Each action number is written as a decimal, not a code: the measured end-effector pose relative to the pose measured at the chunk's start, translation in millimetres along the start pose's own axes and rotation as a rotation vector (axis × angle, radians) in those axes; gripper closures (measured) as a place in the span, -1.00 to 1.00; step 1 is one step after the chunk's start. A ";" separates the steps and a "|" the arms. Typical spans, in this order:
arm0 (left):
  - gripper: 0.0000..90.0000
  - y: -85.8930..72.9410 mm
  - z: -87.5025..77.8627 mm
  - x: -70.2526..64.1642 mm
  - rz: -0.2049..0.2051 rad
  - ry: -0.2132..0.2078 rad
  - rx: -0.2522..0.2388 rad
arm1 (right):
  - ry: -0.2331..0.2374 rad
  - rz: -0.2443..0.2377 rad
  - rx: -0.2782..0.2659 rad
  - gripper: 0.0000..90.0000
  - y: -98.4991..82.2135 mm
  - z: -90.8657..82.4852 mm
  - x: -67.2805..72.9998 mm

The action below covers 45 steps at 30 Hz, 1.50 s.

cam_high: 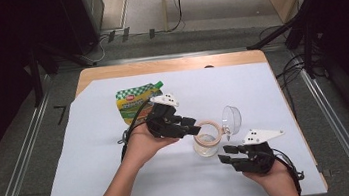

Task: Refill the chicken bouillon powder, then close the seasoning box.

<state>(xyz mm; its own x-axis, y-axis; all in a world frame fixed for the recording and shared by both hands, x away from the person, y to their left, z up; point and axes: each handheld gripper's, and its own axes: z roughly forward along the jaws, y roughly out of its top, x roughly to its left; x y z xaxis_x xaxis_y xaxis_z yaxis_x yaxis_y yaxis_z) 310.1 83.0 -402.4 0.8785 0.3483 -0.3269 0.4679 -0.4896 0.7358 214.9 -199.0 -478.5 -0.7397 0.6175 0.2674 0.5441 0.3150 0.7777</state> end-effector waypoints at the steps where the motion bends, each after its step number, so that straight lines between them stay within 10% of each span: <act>1: 0.28 -1.4 -2.5 1.1 -0.002 0.004 -0.005 | 0.004 -0.006 0.003 0.35 0.0 1.2 1.3; 23: 0.03 -20.7 -46.1 21.6 -0.069 0.049 0.012 | 0.039 -0.046 0.050 0.27 1.7 12.0 12.3; 45: 0.01 -50.0 -111.1 46.3 -0.157 0.197 -0.034 | 0.088 -0.100 0.073 0.23 6.6 22.5 20.0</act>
<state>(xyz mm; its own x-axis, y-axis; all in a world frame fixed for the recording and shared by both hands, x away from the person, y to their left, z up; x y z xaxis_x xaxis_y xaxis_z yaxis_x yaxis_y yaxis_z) 316.7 212.4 -388.4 0.7581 0.5687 -0.3191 0.5904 -0.3910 0.7061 212.7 -168.4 -480.8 -0.8214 0.5163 0.2422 0.4912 0.4248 0.7605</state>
